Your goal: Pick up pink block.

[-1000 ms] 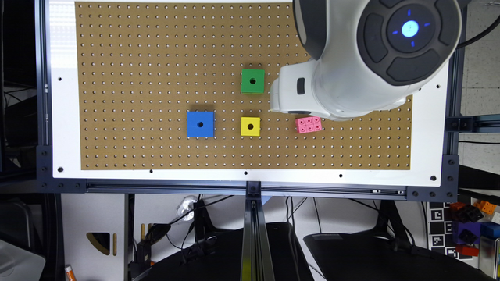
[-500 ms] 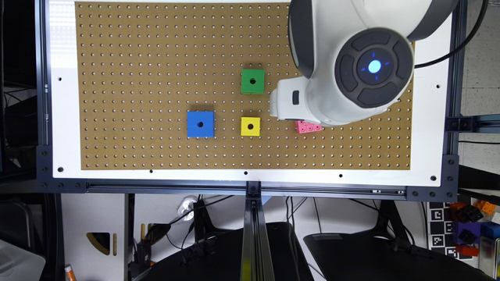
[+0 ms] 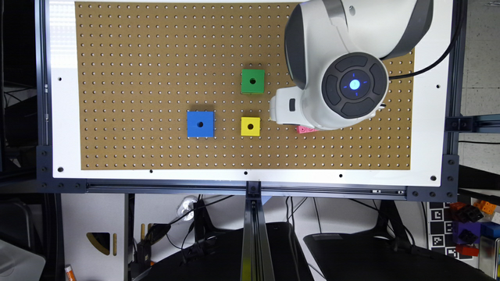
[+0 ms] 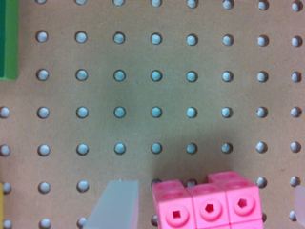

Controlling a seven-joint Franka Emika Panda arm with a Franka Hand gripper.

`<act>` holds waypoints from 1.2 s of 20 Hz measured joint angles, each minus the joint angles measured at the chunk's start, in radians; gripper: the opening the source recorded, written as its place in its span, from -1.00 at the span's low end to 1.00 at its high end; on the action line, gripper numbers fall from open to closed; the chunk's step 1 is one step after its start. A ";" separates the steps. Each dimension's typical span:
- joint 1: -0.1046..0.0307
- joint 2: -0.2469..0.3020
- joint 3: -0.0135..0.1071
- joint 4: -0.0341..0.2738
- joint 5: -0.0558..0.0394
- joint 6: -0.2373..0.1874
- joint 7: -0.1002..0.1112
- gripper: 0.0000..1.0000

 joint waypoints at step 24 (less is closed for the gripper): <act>0.004 0.165 -0.003 0.183 -0.0300 -0.010 0.005 1.00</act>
